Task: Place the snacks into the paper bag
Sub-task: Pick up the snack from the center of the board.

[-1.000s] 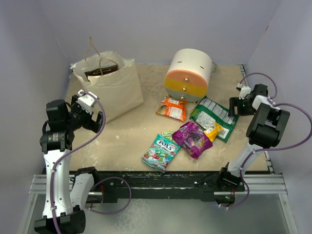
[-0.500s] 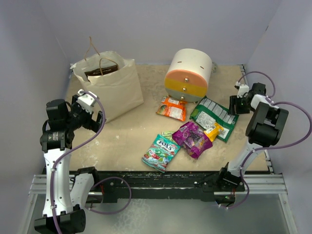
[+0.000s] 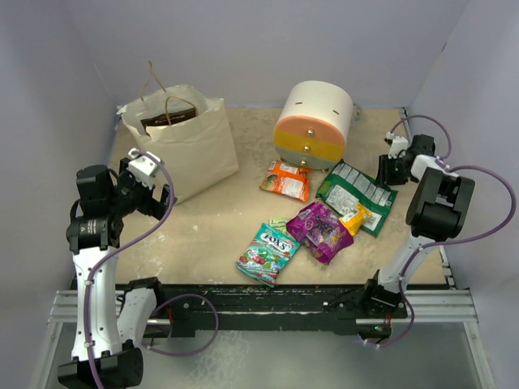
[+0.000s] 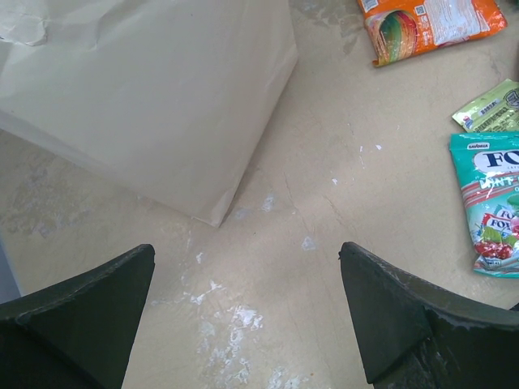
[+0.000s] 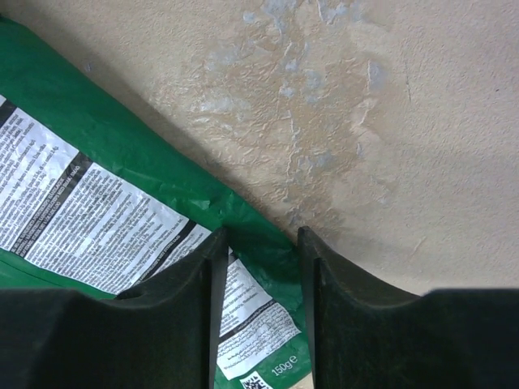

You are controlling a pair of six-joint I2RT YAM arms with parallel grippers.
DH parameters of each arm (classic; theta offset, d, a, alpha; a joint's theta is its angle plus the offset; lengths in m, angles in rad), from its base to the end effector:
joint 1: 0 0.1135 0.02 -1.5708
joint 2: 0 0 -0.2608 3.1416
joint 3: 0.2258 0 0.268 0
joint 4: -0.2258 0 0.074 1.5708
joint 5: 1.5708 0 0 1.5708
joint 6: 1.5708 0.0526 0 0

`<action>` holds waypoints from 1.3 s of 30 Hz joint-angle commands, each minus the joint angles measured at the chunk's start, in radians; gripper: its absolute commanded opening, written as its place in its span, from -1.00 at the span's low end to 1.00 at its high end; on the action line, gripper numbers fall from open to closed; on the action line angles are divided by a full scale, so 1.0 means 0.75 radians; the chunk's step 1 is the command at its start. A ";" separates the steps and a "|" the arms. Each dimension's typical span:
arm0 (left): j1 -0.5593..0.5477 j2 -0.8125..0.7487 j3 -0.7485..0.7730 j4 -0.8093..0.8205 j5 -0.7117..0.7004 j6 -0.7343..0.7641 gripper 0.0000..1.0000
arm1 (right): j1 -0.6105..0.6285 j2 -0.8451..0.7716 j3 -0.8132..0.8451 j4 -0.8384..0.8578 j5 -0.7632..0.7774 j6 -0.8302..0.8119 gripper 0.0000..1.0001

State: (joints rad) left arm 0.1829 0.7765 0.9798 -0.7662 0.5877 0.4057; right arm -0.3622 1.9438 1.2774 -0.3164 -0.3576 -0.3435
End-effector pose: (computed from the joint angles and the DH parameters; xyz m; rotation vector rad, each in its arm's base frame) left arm 0.1796 0.0036 0.3449 0.5576 1.9632 -0.2610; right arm 0.4047 -0.1337 0.1395 -0.1119 2.4688 0.1603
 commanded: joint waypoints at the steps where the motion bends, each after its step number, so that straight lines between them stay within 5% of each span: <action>1: 0.012 -0.015 0.041 0.032 0.031 -0.014 0.98 | 0.017 0.052 -0.013 -0.081 -0.039 0.033 -0.24; 12: 0.013 0.007 0.063 0.029 0.019 -0.039 0.98 | 0.019 -0.055 0.003 -0.150 -0.136 -0.024 -1.00; 24: 0.013 0.009 0.104 0.022 -0.013 -0.138 0.98 | 0.023 -0.234 0.080 -0.354 -0.317 -0.193 -1.00; 39: 0.012 0.020 0.129 -0.009 0.097 -0.086 0.98 | 0.060 -0.510 0.195 -0.657 -0.305 -0.395 -1.00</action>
State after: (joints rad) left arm 0.1833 0.7929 1.0260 -0.7788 0.5961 0.3267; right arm -0.3267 1.6287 1.3602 -0.7040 -0.5678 -0.5671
